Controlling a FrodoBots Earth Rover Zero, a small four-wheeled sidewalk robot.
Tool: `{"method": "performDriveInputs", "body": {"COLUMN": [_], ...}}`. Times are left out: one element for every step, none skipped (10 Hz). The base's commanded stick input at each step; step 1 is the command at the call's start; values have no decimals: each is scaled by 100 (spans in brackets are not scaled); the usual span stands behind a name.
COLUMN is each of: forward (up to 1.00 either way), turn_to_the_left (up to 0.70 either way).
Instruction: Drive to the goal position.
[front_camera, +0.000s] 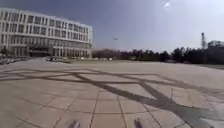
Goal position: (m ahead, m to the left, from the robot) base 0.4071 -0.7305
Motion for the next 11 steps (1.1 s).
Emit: {"method": "performDriveInputs", "body": {"forward": [0, 0, 0, 0, 0, 0, 0, 0, 0, 0, 0], "turn_to_the_left": [-100, -100, -100, -100, -100, -100, -100, -100, -100, -100, -100]}}
